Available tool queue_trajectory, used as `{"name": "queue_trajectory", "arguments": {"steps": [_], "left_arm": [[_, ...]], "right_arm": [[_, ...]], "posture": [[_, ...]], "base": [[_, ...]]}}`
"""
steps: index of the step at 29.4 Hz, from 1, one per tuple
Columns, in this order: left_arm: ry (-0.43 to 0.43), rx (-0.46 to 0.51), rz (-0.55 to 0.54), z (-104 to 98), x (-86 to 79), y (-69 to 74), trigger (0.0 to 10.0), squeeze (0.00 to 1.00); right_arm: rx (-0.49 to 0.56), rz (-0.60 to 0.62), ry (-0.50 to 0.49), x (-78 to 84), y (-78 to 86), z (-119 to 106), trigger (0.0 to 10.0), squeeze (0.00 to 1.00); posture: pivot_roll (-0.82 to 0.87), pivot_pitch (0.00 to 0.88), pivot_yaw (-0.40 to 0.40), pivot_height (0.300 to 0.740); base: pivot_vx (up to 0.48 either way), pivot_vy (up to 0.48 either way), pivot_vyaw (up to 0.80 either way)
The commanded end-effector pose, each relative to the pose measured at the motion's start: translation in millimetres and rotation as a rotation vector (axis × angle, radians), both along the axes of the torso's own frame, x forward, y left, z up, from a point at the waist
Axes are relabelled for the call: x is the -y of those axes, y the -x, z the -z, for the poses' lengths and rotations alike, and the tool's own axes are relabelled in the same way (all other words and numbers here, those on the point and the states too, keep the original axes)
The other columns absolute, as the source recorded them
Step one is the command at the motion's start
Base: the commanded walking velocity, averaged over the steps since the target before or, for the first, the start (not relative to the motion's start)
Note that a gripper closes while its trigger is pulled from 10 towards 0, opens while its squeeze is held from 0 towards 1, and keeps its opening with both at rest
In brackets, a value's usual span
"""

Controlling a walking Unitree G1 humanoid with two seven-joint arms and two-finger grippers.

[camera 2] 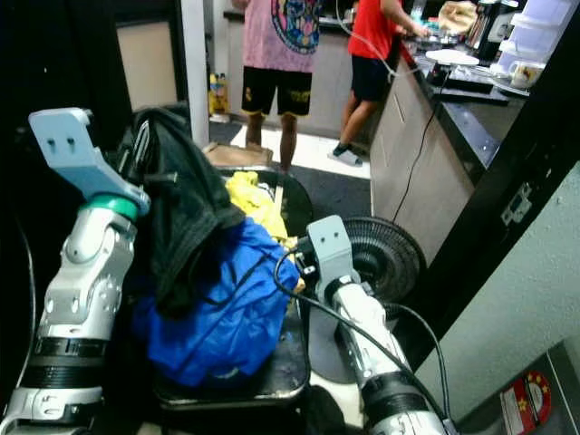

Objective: Clothes washing

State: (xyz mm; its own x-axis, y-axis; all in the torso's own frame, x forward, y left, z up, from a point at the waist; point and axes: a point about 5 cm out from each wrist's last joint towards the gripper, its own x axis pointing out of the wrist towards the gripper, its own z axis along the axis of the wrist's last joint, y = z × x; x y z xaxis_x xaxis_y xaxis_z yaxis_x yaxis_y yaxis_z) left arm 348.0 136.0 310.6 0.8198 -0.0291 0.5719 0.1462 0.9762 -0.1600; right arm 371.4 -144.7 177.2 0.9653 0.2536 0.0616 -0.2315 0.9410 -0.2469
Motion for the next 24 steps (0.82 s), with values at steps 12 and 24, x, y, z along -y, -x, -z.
{"name": "queue_trajectory", "arguments": {"steps": [12, 24], "left_arm": [[-0.124, -0.01, -0.07, 6, -5.5, 18.2, 10.0, 0.0], [-0.16, -0.025, -0.095, 8, -4.7, 23.0, 10.0, 0.0]], "right_arm": [[0.056, 0.031, -0.123, 0.3, -0.5, -19, 10.0, 0.0], [0.053, 0.047, -0.113, 3.8, 1.6, -17, 10.0, 0.0]], "posture": [[-0.04, 0.056, 0.008, 0.74], [-0.04, 0.058, 0.011, 0.74]], "base": [[0.0, 0.0, -0.27], [0.0, 0.0, -0.8]]}}
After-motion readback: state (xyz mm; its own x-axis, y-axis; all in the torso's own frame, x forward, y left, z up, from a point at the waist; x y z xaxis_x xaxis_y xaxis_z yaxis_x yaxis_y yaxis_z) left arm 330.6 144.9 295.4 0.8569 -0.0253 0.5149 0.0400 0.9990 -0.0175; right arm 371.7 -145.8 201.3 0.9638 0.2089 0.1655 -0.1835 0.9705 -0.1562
